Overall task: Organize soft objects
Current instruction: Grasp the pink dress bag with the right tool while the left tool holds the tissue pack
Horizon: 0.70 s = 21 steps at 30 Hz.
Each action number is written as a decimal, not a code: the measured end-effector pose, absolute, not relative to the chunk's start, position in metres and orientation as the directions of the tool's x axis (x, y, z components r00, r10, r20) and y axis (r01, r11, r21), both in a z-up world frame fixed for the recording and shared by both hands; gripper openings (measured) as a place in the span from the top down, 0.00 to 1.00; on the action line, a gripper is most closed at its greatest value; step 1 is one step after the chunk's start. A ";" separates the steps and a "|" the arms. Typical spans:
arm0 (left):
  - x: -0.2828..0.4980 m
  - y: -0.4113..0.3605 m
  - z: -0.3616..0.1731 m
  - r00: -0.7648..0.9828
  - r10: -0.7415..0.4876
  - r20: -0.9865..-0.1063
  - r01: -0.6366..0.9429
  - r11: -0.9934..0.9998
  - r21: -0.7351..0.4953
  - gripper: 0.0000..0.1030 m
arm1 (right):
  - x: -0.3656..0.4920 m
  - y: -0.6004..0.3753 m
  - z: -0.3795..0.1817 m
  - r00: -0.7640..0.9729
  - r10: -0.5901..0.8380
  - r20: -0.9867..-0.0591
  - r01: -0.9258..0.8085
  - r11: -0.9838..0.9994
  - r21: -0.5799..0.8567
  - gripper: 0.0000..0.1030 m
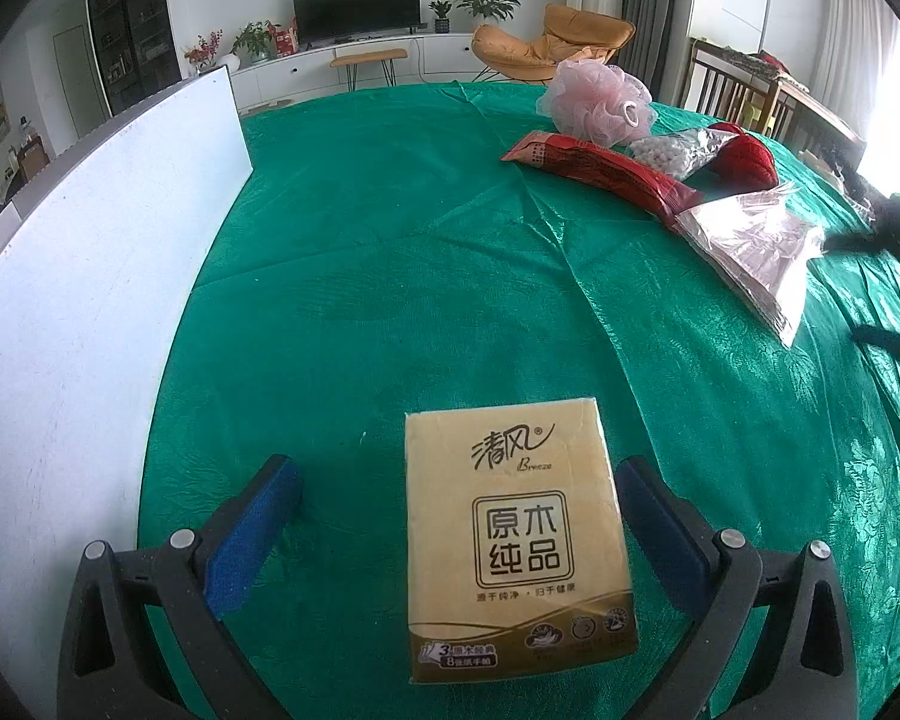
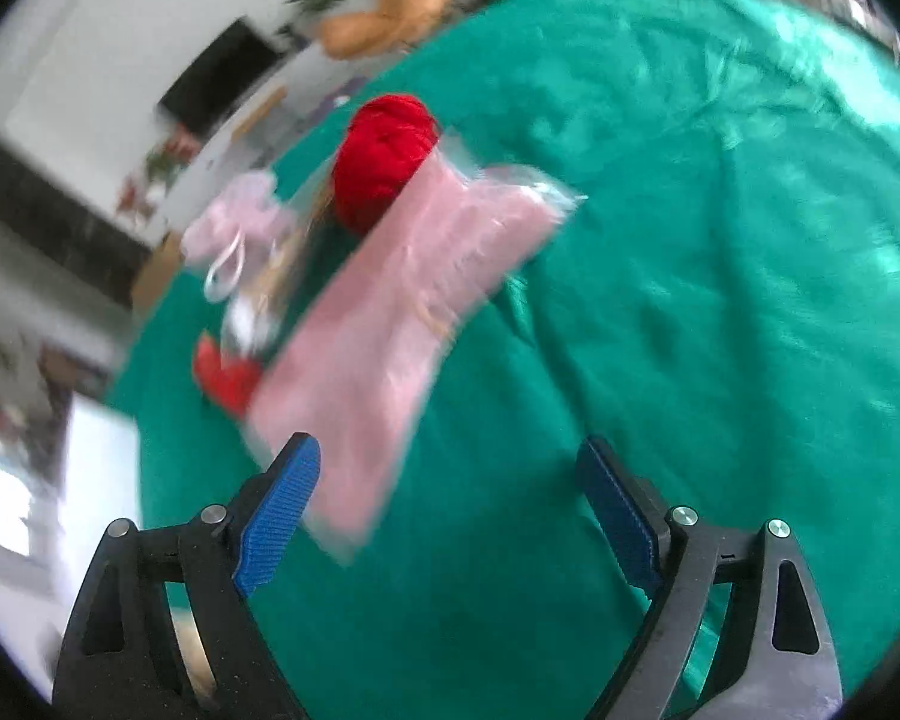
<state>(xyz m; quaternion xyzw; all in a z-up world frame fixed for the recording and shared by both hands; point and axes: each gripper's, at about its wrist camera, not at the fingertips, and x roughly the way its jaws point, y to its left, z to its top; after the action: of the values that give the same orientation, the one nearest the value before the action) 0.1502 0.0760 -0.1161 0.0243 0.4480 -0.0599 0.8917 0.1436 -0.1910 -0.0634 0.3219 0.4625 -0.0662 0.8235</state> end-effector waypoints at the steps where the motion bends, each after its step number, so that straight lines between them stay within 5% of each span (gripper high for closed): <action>1: 0.150 0.076 -0.116 0.591 -0.085 -0.802 0.129 0.992 -0.010 0.00 | 0.157 -0.190 -0.060 0.574 0.140 -0.807 0.442 0.776 0.449 0.12; 4: 0.150 0.075 -0.116 0.592 -0.085 -0.802 0.128 0.992 -0.010 0.00 | 0.194 -0.179 -0.063 0.558 0.106 -0.823 0.486 0.763 0.427 0.12; 8: 0.151 0.075 -0.116 0.591 -0.084 -0.802 0.127 0.992 -0.010 0.00 | 0.225 -0.144 -0.067 0.489 -0.048 -0.871 0.460 0.863 0.211 0.10; 10: 0.151 0.075 -0.116 0.591 -0.085 -0.802 0.128 0.992 -0.010 0.00 | 0.230 -0.119 -0.074 0.451 -0.146 -0.881 0.371 0.928 0.037 0.10; 13: 0.151 0.074 -0.116 0.591 -0.085 -0.802 0.128 0.992 -0.010 0.00 | 0.215 -0.110 -0.078 0.491 -0.141 -0.859 0.250 0.968 -0.015 0.13; 16: 0.151 0.074 -0.116 0.592 -0.085 -0.802 0.128 0.992 -0.011 0.00 | 0.187 -0.113 -0.078 0.533 -0.125 -0.837 0.196 0.980 -0.022 0.22; 18: 0.151 0.074 -0.116 0.592 -0.085 -0.802 0.128 0.992 -0.011 0.00 | 0.164 -0.112 -0.076 0.558 -0.093 -0.825 0.119 0.992 -0.031 0.39; 21: 0.151 0.074 -0.116 0.592 -0.085 -0.802 0.128 0.992 -0.011 0.00 | 0.133 -0.101 -0.074 0.571 -0.048 -0.819 -0.033 0.996 -0.081 0.42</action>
<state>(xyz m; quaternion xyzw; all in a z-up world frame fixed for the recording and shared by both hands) 0.1512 0.0740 -0.1159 0.0239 0.4479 -0.0595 0.8918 0.1332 -0.1013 -0.0737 -0.0434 0.4629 -0.0041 0.8853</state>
